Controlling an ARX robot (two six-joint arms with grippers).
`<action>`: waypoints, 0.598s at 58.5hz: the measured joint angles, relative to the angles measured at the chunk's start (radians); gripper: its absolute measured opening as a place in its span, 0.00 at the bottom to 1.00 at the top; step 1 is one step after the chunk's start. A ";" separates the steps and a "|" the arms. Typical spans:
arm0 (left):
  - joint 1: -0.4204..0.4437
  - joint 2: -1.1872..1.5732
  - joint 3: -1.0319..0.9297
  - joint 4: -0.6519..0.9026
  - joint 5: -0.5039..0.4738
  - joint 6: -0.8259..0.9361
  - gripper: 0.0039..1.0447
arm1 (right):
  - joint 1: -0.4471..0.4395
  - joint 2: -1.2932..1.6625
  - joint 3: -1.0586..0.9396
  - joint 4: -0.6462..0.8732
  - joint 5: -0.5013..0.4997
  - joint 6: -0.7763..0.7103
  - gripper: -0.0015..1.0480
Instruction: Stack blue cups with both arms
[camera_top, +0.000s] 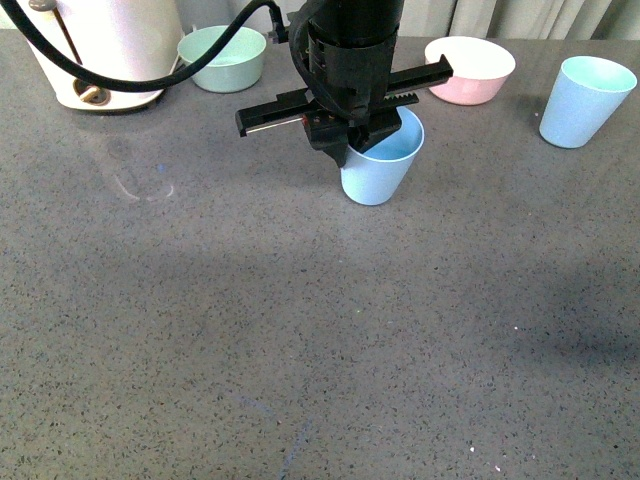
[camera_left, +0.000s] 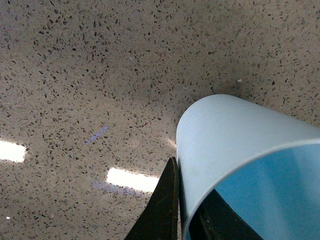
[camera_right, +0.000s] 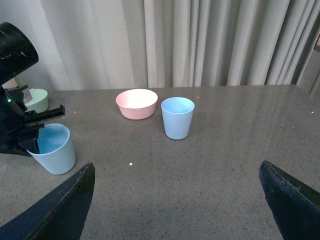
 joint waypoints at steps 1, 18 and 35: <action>0.000 0.000 0.000 0.000 0.000 0.000 0.02 | 0.000 0.000 0.000 0.000 0.000 0.000 0.91; -0.002 0.002 0.003 0.019 0.018 -0.008 0.17 | 0.000 0.000 0.000 0.000 0.000 0.000 0.91; 0.026 0.015 0.076 0.016 0.015 -0.001 0.70 | 0.000 0.000 0.000 0.000 0.000 0.000 0.91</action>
